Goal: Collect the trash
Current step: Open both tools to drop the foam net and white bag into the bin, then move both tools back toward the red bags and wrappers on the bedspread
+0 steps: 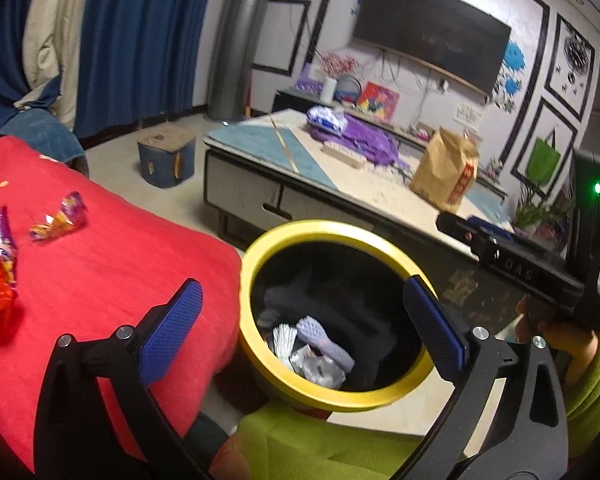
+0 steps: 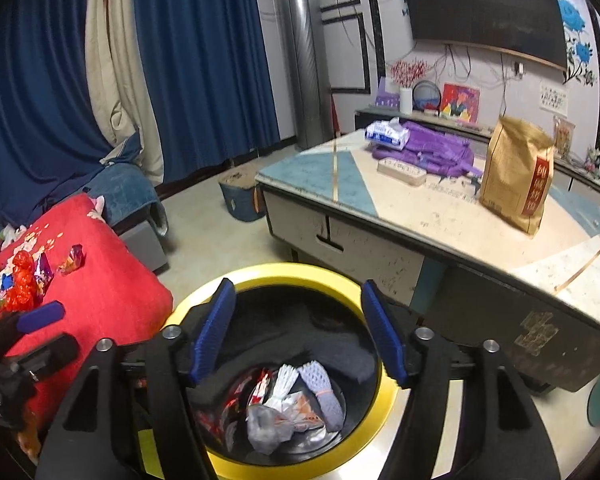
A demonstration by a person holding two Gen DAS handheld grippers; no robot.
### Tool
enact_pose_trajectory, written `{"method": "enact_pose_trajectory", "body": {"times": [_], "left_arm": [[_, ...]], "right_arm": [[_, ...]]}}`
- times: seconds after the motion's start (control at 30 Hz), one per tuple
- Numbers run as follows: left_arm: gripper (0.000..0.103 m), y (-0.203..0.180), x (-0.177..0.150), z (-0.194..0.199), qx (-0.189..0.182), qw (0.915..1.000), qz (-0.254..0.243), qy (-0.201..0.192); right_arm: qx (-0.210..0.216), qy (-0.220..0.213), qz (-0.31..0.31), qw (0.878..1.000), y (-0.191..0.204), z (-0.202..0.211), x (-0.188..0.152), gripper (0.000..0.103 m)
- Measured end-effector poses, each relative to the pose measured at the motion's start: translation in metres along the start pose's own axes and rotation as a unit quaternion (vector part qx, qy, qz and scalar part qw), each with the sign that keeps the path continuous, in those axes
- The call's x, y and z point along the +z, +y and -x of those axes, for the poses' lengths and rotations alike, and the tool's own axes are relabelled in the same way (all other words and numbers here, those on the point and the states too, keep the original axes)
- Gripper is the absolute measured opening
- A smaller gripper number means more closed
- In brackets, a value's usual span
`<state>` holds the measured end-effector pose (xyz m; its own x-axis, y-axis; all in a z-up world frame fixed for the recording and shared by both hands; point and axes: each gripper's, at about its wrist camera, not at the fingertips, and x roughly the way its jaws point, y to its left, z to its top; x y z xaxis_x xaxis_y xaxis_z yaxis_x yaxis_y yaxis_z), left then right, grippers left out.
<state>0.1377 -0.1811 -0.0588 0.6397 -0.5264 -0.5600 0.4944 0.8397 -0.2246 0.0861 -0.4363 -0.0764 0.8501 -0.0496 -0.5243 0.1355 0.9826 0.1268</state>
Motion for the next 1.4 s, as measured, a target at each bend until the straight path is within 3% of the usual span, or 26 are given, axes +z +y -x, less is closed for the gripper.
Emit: {"method": "enact_pose_trajectory", "body": {"times": [0.5, 1.13, 1.4], "left_arm": [[0.092, 0.015, 0.010, 0.044, 0.048, 0.9961, 0.013, -0.073], [0.092, 0.041, 0.014, 0.093, 0.103, 0.9843, 0.028, -0.141], [0.092, 0.056, 0.013, 0.109, 0.123, 0.9788, 0.044, -0.158]], "right_arm": [[0.019, -0.075, 0.034, 0.996, 0.026, 0.041, 0.014, 0.078], [0.067, -0.131, 0.076, 0.986, 0.078, 0.080, 0.013, 0.087], [0.096, -0.136, 0.093, 0.982, 0.101, 0.089, 0.012, 0.088]]}}
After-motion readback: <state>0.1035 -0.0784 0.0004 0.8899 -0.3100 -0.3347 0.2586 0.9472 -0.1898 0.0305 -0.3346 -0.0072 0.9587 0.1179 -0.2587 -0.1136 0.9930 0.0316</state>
